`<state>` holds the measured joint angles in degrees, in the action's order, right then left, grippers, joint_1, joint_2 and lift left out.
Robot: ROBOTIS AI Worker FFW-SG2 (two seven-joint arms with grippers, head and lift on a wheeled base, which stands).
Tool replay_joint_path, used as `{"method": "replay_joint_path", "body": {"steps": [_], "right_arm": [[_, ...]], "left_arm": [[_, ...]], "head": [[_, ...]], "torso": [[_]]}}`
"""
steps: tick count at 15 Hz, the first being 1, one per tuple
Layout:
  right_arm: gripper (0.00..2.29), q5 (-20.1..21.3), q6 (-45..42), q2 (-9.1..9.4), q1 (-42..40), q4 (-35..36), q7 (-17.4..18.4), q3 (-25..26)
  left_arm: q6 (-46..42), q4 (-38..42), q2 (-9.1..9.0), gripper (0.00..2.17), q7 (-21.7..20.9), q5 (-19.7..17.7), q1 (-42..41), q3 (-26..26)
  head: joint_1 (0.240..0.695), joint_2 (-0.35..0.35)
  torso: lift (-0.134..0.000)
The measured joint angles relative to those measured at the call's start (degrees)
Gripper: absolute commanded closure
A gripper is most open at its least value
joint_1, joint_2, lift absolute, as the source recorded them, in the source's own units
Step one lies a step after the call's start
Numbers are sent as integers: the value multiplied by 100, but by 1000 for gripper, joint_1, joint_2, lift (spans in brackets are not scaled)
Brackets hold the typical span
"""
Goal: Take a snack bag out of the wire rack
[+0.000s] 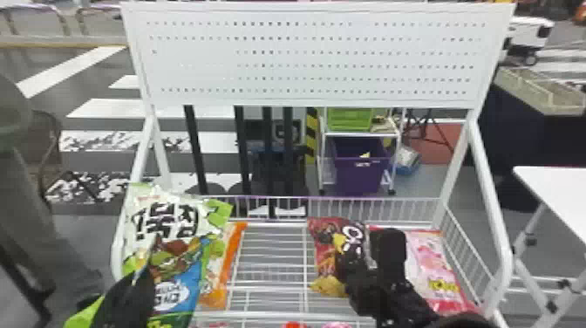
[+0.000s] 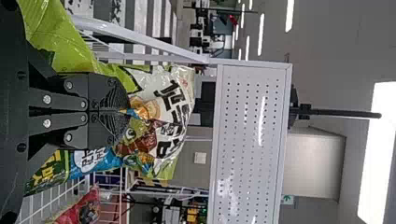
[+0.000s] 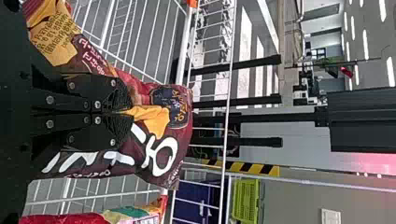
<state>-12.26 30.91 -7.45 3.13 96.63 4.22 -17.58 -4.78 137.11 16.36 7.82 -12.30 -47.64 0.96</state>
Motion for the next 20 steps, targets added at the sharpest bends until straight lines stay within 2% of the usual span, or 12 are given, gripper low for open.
{"method": "replay_joint_path", "body": {"steps": [3, 7, 10, 13, 15, 17, 20], "right_arm": [[2250, -29, -32, -59, -234, 509, 5, 19], [2250, -55, -51, -326, -1072, 1985, 0, 242], [2250, 64, -151, -491, -2026, 2974, -8, 662], [2250, 63, -868, -564, -3150, 3601, -118, 1259], [2250, 52, -1486, -531, -3860, 3881, -293, 1613], [2250, 80, -2132, -335, -4587, 4168, -574, 1931], [2250, 309, -2831, -120, -5422, 4546, -627, 2095]], "left_arm": [[0, 0, 6, 2115, 2, 0, -7, 0], [-12, 26, 8, 2115, 17, 8, -26, 6], [-17, 41, 8, 2115, 18, 9, -28, 22], [-17, 44, 24, 2115, 18, 9, -10, 33], [-16, 43, 25, 2115, 18, 9, -8, 23], [-11, 40, 25, 2115, 18, 9, -7, 13], [-1, 34, 25, 2115, 9, 1, 16, 10]], "head": [[499, 0], [499, 0], [499, 0], [499, 0], [499, 0], [499, 0], [499, 0]], "torso": [[0], [0], [0], [0], [0], [0], [0]]}}
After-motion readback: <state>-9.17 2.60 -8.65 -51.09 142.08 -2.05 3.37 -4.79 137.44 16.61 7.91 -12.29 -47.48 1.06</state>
